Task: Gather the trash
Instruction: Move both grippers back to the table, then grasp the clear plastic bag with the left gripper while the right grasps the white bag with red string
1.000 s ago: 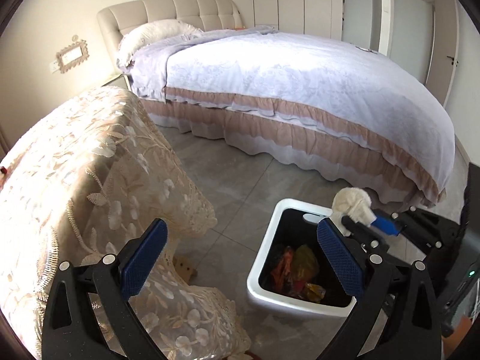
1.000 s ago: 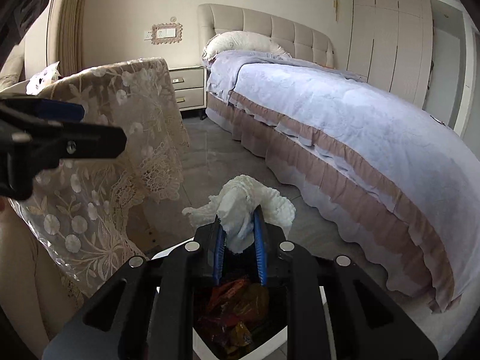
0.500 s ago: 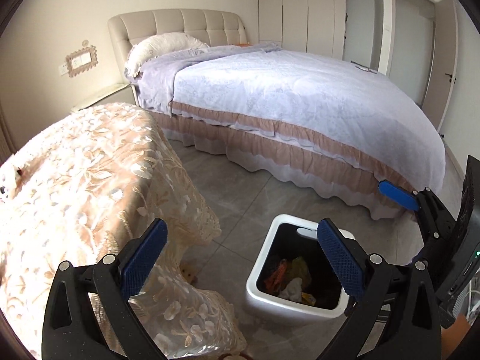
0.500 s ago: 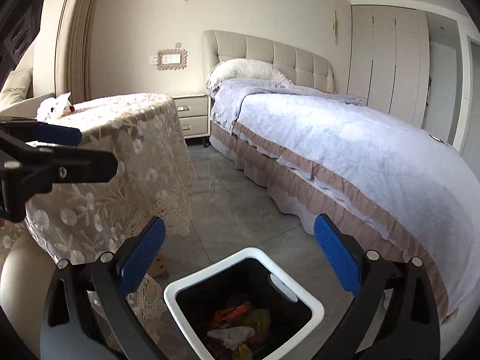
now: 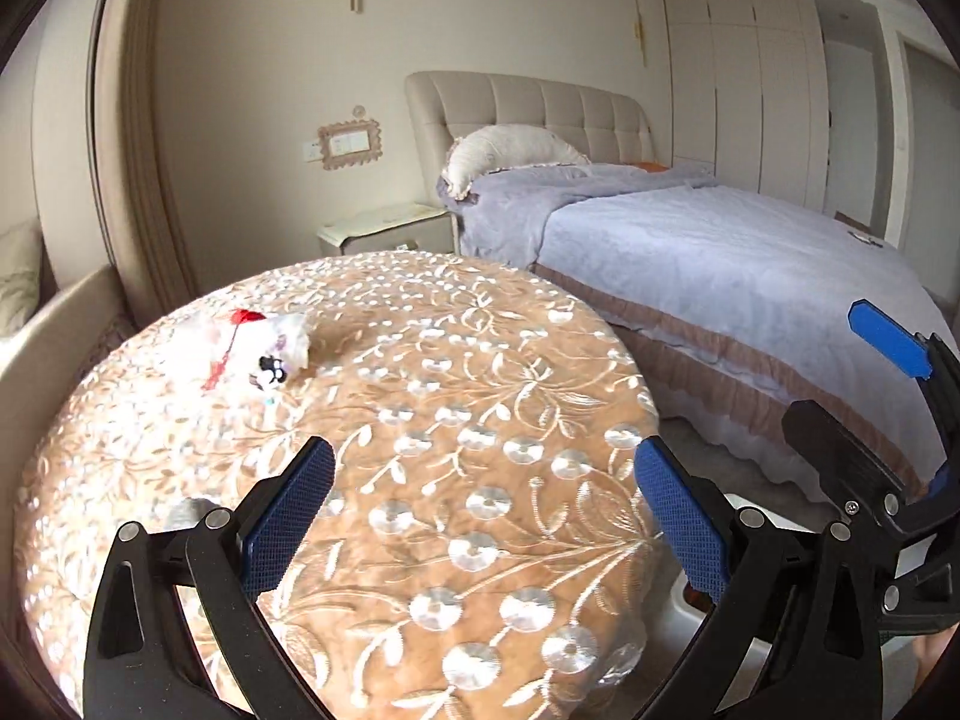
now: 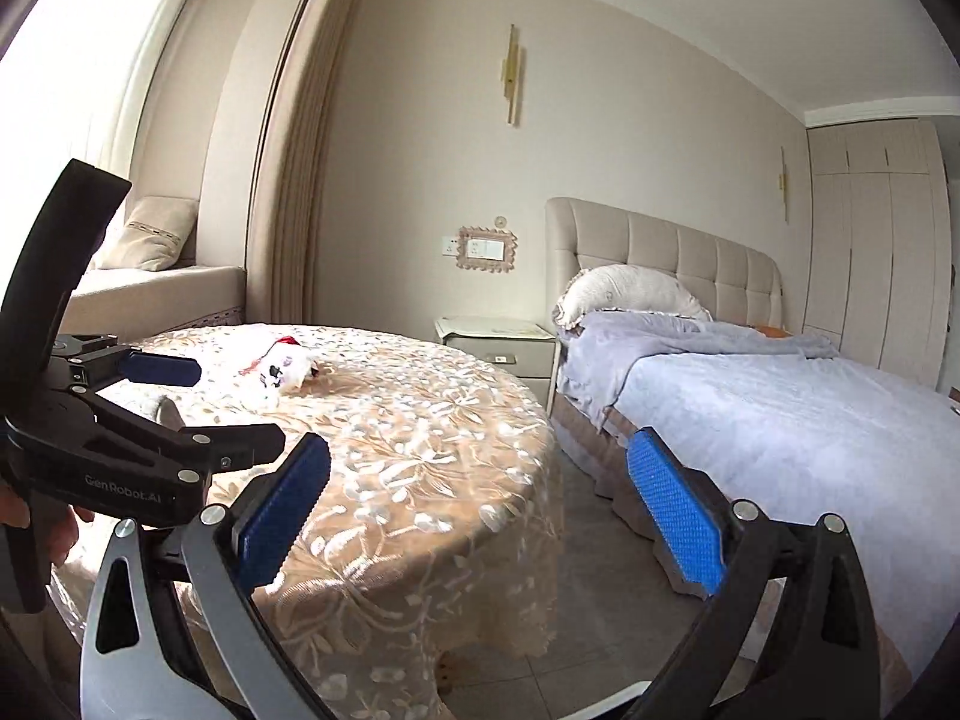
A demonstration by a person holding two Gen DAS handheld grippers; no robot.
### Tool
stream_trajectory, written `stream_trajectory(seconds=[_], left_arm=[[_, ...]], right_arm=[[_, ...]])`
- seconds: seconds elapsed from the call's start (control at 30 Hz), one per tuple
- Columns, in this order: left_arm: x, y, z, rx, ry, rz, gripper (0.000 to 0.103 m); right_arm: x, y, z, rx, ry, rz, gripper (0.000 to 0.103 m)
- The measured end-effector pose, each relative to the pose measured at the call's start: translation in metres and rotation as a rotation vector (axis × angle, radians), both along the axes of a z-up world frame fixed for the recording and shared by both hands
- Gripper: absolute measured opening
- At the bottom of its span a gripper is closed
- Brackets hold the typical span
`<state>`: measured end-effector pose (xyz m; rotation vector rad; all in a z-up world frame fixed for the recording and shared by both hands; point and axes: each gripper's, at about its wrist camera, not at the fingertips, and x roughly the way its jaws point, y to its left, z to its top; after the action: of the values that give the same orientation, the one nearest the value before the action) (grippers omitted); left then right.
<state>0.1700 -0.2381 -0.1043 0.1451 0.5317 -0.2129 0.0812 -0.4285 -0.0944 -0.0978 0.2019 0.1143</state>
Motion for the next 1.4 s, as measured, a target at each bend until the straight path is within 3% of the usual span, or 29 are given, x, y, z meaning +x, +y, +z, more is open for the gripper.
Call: stream_trajectory(seconds=[0.33,0.5,0.63,0.8,1.03,1.2,1.23,1.3,1.33,1.37,1.4], left_arm=[[0.031,0.121,0.031,0.017,-0.054,0.165,0.098],[0.062,0.162,0.041,0.027,-0.080,0.177,0.098],[0.096,0.187,0.043,0.049,-0.092,0.149,0.098],[0.148,0.214,0.032,0.073,-0.047,0.115,0.098],[0.219,0.252,0.000,0.070,0.066,0.114,0.098],[0.252,0.245,-0.027,0.179,0.125,0.085,0.098],[0.258,0.243,-0.032,0.184,0.160,0.070,0.096],[0.268,0.243,-0.040,0.152,0.214,0.054,0.073],[0.272,0.243,-0.043,0.140,0.238,0.051,0.067],[0.275,0.243,-0.044,0.128,0.251,0.040,0.052],[0.276,0.243,-0.046,0.132,0.257,0.040,0.046]], right_arm=[[0.061,0.100,0.032,-0.035,-0.017,0.188,0.099],[0.101,0.141,0.047,-0.037,-0.014,0.283,0.099],[0.139,0.171,0.054,-0.084,-0.006,0.294,0.099],[0.189,0.193,0.048,-0.112,0.049,0.303,0.099],[0.226,0.205,0.029,-0.115,0.117,0.316,0.099],[0.241,0.219,0.019,-0.158,0.126,0.319,0.099],[0.242,0.219,0.017,-0.161,0.128,0.320,0.099],[0.243,0.221,0.013,-0.165,0.137,0.327,0.099],[0.244,0.222,0.011,-0.167,0.140,0.328,0.099],[0.245,0.223,0.009,-0.172,0.143,0.327,0.099],[0.244,0.223,0.008,-0.176,0.143,0.327,0.099]])
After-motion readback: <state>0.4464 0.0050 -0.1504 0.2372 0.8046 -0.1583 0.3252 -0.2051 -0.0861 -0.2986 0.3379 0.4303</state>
